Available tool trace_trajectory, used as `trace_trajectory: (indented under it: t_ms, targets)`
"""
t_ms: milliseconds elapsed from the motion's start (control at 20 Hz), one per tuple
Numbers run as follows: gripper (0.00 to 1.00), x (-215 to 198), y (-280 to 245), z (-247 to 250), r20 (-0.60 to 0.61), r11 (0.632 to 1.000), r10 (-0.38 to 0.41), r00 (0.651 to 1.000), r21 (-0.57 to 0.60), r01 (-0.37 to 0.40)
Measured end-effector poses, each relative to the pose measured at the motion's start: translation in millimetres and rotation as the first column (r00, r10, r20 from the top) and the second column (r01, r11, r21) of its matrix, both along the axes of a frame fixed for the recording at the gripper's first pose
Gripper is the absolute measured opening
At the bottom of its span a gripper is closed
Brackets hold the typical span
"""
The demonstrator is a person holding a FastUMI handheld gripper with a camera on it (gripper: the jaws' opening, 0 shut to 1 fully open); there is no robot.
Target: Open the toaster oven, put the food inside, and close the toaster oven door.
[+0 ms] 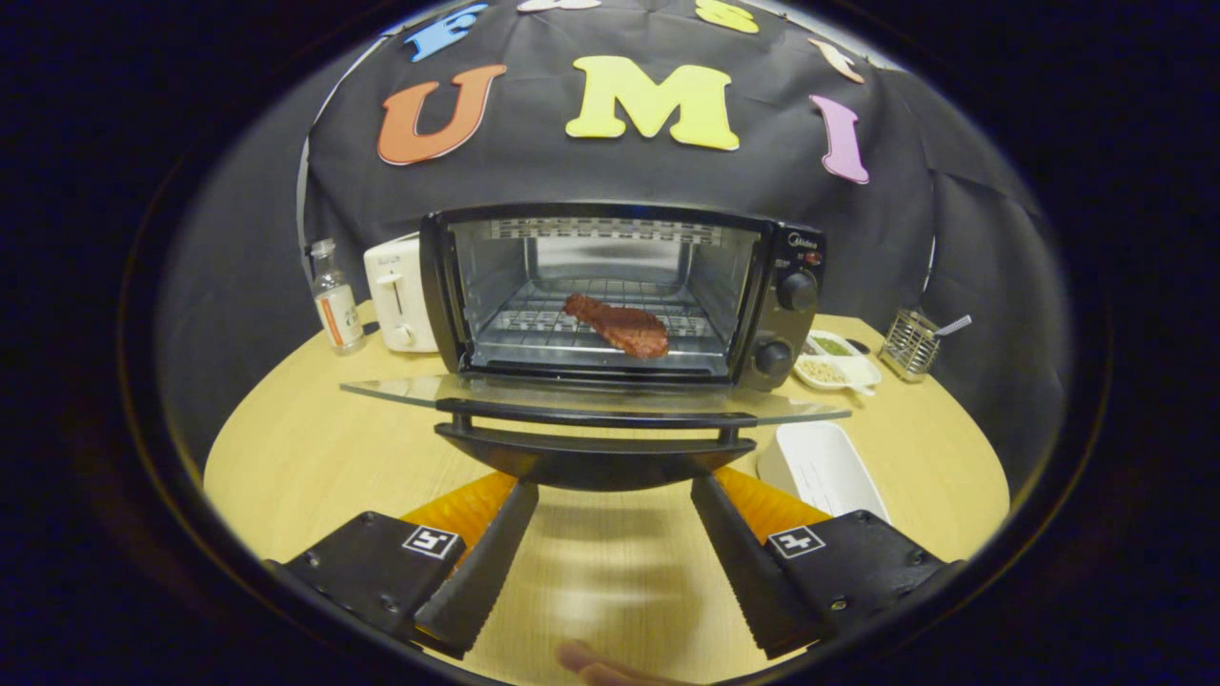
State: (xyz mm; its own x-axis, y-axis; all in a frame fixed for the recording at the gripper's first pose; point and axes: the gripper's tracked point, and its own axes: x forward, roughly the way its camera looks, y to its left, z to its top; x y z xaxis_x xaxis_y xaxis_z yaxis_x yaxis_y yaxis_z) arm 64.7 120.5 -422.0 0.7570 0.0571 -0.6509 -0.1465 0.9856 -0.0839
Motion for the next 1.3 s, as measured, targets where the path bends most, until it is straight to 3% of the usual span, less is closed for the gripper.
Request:
trace_trajectory:
  t_ms: [350, 600, 950, 1100, 1300]
  targets:
    - [1.00, 44, -1, 31, 0.086, 0.999, -0.027, 0.996, 0.037, 0.024]
    - [1.00, 63, 6, 110, 0.252, 0.996, 0.014, 0.968, 0.084, -0.036]
    - [1.00, -9, -34, 240, 0.419, 0.992, -0.008, 0.908, 0.120, -0.046]
    - [1.00, -46, -38, 287, 0.458, 0.977, -0.009, 0.889, 0.194, -0.090]
    - [1.00, -103, -62, 345, 0.584, 0.981, 0.012, 0.811, 0.152, -0.123]
